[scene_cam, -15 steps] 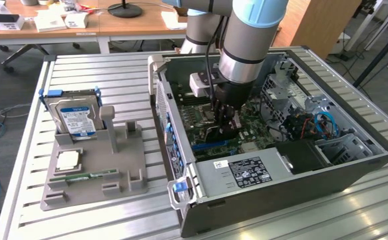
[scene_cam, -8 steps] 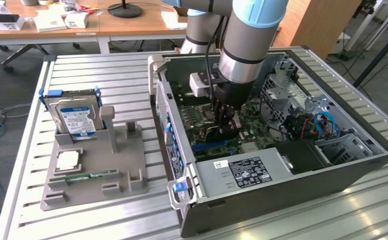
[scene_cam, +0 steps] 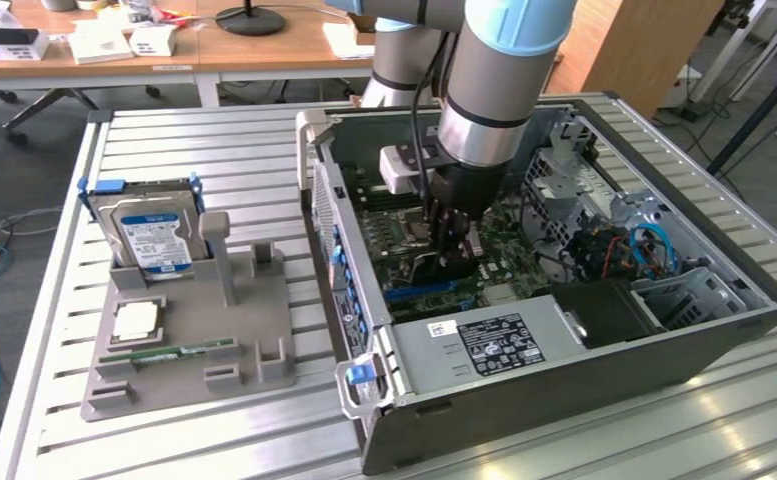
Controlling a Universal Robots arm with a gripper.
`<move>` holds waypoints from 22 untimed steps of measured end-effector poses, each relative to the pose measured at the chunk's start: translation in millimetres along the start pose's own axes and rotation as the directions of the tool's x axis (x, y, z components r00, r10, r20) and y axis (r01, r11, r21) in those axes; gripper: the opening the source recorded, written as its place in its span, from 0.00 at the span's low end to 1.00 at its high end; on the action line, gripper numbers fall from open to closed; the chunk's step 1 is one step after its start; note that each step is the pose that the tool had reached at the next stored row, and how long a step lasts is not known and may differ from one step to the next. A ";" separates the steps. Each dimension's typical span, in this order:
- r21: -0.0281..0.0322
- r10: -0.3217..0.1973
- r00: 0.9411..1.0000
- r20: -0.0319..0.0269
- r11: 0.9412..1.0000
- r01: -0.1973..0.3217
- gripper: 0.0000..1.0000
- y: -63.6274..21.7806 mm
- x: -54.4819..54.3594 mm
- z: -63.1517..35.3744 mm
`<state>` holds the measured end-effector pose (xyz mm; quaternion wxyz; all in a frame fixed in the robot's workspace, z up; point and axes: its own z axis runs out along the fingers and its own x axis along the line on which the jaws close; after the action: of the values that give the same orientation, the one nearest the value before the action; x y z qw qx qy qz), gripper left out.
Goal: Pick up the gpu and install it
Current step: 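Insert the gpu into the slot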
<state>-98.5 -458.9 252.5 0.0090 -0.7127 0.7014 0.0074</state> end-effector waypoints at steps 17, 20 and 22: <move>0.013 0.000 1.000 0.000 1.000 0.000 0.26 1.5 0.0 -0.1; 0.014 0.000 1.000 0.000 1.000 0.000 0.26 1.8 0.0 0.0; 0.015 0.000 1.000 0.000 1.000 0.000 0.26 2.2 0.0 -0.1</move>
<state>-100.6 -458.9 252.5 0.0141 -0.7127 0.7013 0.0021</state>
